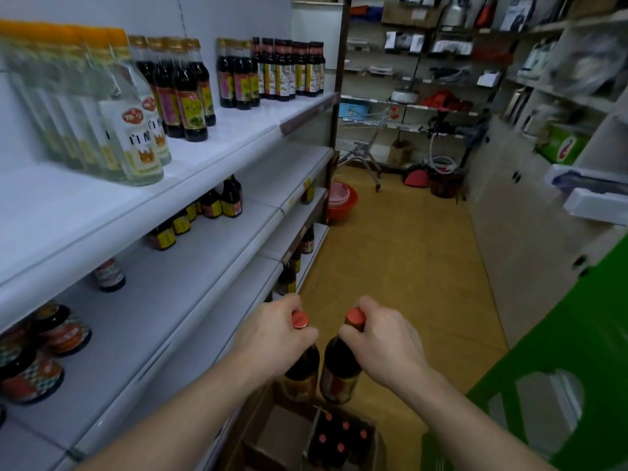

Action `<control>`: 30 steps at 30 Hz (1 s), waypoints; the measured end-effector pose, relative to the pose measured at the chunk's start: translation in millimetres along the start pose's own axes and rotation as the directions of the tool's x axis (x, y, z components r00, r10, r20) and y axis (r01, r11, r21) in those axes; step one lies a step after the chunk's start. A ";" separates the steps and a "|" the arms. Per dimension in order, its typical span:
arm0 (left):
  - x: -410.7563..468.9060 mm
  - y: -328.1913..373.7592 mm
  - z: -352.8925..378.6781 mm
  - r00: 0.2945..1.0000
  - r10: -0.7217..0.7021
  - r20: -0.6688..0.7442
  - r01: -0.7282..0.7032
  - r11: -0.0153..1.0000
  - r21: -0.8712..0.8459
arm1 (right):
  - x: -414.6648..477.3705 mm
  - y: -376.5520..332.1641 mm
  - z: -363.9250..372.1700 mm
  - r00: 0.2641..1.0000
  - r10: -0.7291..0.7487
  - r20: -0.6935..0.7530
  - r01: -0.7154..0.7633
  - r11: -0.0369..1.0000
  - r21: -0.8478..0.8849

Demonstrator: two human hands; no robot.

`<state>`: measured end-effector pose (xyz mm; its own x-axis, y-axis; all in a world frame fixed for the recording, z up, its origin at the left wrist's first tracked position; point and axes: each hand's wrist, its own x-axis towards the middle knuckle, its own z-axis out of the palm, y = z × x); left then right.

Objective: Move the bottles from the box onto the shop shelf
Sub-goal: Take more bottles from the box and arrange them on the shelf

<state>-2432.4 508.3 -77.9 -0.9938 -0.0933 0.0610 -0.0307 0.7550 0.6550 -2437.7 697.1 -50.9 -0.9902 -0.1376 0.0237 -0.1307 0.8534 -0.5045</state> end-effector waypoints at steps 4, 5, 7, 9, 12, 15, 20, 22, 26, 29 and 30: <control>11.8 -7.6 -22.0 1.000 0.001 -0.014 -0.001 1.000 -0.002 | 15.6 -21.4 -2.1 0.999 -0.040 -0.015 0.040 0.999 -0.007; 13.9 -9.0 -27.9 1.000 -0.001 -0.020 0.001 1.000 -0.012 | 19.6 -26.7 -2.5 0.999 -0.048 -0.021 0.047 0.999 -0.005; 17.1 -10.9 -40.5 0.999 -0.002 -0.036 0.001 1.000 -0.018 | 27.4 -37.7 -3.9 0.997 -0.066 -0.029 0.066 0.998 -0.002; 18.3 -11.7 -53.6 0.999 0.002 -0.050 -0.003 1.000 -0.019 | 33.8 -49.6 -5.7 0.996 -0.086 -0.031 0.086 0.996 0.004; 20.4 -13.3 -74.2 0.996 -0.002 -0.094 0.002 1.000 0.004 | 42.7 -68.6 -9.6 0.991 -0.128 -0.037 0.129 0.992 0.015; 21.5 -14.6 -95.1 0.990 -0.010 -0.143 0.010 1.000 0.001 | 50.7 -89.3 -18.0 0.983 -0.179 -0.032 0.180 0.983 0.028; 18.9 -12.5 -135.4 0.974 -0.024 -0.225 0.016 0.999 -0.038 | 62.4 -124.8 -35.4 0.957 -0.289 -0.028 0.290 0.956 0.045; 15.0 -10.3 -152.1 0.963 -0.005 -0.271 -0.002 1.000 -0.028 | 65.3 -139.5 -42.4 0.943 -0.330 -0.027 0.331 0.942 0.055; 5.0 -6.3 -184.1 0.939 -0.028 -0.342 0.018 0.999 -0.034 | 71.3 -167.4 -51.6 0.911 -0.413 -0.017 0.412 0.905 0.108; -4.4 -2.4 -208.8 0.923 -0.048 -0.382 0.049 0.999 -0.008 | 74.4 -189.7 -57.6 0.878 -0.478 0.006 0.473 0.872 0.129; -8.1 -1.5 -216.2 0.916 -0.055 -0.397 0.060 0.998 0.000 | 74.3 -196.7 -60.5 0.866 -0.500 0.012 0.494 0.859 0.131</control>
<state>-2401.1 367.6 83.4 -0.8664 -0.3846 0.3186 -0.0900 0.7477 0.6579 -2488.5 549.5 102.3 -0.7916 -0.5517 0.2626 -0.5953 0.5996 -0.5348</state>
